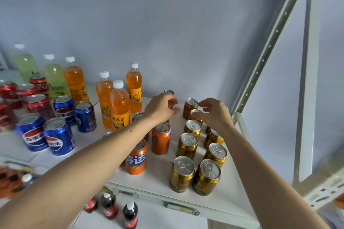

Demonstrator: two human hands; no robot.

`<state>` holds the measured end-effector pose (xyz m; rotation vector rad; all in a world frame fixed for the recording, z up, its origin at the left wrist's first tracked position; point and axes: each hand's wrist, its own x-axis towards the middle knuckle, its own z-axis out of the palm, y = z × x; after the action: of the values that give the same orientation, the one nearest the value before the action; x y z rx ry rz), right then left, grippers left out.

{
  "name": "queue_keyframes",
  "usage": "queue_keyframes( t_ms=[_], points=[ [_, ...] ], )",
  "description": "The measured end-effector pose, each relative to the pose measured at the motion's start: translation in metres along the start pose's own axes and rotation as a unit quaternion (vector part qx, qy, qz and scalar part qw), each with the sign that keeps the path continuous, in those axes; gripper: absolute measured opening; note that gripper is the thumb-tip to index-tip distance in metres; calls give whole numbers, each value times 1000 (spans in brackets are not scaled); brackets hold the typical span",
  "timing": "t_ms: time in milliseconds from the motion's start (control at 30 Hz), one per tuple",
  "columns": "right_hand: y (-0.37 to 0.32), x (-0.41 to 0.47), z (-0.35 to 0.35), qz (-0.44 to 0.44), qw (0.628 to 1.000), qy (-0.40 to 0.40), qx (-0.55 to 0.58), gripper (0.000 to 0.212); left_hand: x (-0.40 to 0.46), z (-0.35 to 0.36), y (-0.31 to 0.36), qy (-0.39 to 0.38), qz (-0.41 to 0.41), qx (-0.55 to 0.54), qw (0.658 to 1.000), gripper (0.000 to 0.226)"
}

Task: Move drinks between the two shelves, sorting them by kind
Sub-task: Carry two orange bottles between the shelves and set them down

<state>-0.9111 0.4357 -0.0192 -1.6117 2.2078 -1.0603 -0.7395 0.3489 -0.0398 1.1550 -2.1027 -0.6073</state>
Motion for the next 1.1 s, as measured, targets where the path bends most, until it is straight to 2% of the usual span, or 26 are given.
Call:
queue_keyframes(
  t_ms=[200,533,833,1000,1100],
  points=[
    [-50,-30,31,-7,1000,12,17,38,-38,-56,-27,27,14,-13,999,23],
    [-111,-85,74,-1,999,13,37,44,-95,-132,-68,25,19,-27,999,23],
    [-146,-78,97,-38,998,-19,41,41,-104,-169,-100,49,-9,0,999,25],
    [-156,-62,116,-57,997,-47,36,45,-93,-182,-120,66,-22,15,997,29],
    [-158,-50,131,-52,996,-57,36,58,-77,-190,-134,55,-30,9,998,38]
  ],
)
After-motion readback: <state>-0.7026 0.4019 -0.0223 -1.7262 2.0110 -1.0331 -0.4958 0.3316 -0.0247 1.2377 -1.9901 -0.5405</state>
